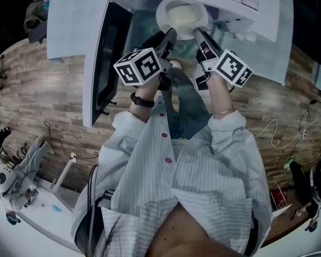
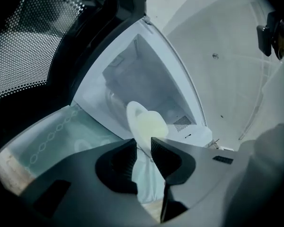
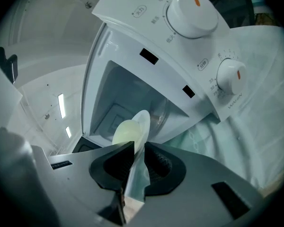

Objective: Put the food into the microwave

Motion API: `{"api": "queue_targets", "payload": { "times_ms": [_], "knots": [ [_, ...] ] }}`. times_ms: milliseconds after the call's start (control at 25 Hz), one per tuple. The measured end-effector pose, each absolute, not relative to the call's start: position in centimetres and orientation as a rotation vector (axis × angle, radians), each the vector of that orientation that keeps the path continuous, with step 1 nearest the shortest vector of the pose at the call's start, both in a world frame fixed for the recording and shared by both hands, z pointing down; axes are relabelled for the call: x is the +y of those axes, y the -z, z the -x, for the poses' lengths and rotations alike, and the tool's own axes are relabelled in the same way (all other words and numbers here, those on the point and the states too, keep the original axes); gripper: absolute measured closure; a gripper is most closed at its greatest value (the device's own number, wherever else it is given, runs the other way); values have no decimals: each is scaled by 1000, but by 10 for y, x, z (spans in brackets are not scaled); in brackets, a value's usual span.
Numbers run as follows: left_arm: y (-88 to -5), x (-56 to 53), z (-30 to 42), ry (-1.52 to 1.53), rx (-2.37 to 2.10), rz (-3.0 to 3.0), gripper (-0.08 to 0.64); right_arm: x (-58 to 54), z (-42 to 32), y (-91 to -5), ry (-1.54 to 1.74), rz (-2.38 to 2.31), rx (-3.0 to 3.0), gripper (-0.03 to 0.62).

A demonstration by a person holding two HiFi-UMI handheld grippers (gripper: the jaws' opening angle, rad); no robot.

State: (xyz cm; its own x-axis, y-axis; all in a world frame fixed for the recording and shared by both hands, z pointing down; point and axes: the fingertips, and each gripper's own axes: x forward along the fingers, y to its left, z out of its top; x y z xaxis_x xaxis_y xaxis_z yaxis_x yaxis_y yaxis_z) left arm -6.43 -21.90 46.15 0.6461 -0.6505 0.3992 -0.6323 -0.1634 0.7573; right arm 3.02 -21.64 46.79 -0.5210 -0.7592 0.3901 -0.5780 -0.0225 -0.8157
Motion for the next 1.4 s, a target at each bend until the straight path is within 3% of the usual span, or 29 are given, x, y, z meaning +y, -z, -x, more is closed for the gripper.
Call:
{"api": "queue_targets", "payload": {
  "times_ms": [1400],
  "knots": [
    [-515,-297,64,-93,-1036,-1920,443,-289,-29,-515,1407,1588,2107,505]
  ]
}}
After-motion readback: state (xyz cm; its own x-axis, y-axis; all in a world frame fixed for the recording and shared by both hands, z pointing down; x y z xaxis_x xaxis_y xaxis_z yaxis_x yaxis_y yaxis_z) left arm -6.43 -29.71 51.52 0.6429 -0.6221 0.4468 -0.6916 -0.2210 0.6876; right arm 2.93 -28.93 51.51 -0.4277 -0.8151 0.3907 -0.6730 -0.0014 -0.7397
